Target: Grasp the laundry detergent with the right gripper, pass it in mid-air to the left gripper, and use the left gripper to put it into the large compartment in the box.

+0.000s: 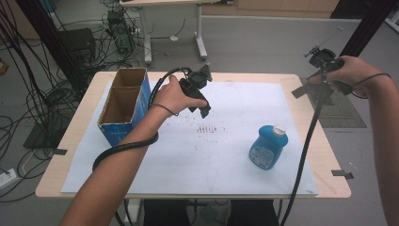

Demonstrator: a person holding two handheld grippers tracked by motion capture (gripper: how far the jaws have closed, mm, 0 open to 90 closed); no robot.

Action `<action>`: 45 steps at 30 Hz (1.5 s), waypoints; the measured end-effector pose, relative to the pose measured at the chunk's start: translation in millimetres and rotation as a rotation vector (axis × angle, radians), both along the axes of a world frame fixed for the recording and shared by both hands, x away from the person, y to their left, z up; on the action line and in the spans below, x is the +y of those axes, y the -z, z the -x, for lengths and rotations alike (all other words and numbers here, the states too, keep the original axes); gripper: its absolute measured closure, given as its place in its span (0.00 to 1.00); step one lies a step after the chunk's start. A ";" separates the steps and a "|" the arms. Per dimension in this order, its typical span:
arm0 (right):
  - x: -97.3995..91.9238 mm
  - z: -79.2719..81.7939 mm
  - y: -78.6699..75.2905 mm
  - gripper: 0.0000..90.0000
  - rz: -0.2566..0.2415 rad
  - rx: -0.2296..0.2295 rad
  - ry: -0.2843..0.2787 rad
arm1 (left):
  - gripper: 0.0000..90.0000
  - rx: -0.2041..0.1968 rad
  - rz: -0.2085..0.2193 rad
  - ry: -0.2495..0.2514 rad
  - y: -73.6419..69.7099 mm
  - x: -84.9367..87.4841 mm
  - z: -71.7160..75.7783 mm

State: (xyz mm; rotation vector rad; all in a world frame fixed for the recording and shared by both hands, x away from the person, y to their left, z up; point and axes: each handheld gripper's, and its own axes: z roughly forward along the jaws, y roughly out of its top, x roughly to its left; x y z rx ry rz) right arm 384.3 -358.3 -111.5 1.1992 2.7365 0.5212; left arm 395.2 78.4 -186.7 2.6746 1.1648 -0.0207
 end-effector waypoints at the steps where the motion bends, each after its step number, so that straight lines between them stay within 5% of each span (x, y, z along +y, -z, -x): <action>1: -1.5 1.2 0.3 0.07 -0.002 -0.002 0.003 | 0.09 0.002 0.000 0.000 0.1 -0.1 -0.3; 45: -48.8 47.9 21.4 0.07 -0.021 0.006 0.025 | 0.09 0.005 0.008 -0.007 1.4 1.1 5.1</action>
